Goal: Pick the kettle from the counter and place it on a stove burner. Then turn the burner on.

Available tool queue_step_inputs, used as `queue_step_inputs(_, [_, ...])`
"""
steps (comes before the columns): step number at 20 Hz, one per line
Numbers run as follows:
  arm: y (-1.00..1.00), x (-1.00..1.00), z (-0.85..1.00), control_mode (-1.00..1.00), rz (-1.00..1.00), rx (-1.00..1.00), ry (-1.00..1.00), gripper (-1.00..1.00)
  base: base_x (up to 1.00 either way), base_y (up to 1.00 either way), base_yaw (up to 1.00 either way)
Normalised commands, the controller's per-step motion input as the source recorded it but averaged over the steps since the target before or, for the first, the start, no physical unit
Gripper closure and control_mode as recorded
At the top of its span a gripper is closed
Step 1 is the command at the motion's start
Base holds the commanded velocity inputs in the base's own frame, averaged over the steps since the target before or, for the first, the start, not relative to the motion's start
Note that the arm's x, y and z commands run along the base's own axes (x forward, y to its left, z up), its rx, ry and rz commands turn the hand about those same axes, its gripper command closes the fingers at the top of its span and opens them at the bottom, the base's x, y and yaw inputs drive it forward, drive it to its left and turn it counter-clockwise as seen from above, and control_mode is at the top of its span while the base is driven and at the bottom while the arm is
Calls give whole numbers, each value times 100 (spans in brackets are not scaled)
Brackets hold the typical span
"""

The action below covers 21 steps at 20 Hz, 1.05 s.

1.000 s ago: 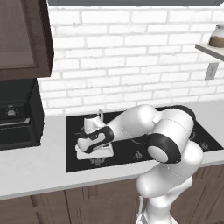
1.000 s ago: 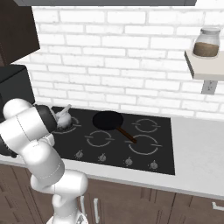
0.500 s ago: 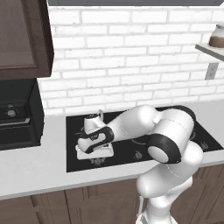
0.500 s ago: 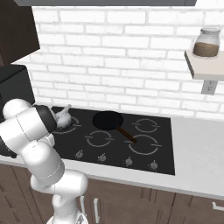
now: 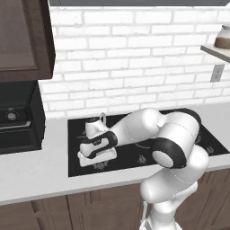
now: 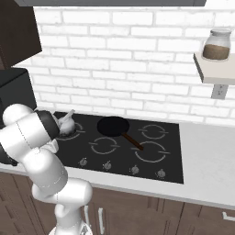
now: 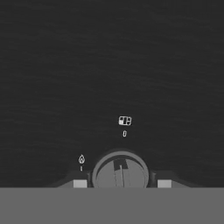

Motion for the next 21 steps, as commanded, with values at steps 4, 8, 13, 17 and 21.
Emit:
queue_step_inputs(4, [0,-12,-7,-100,31,0,0,100,0,0,0])
queue_step_inputs(8, [-1,-16,-10,-100,35,1,0,100,0,0,0])
queue_step_inputs(13, [0,-24,-13,-100,36,2,0,100,0,0,0])
queue_step_inputs(17, [0,-24,-15,-100,37,5,0,100,0,0,0])
queue_step_inputs(21, [-1,-22,-19,-100,38,8,0,100,0,0,0])
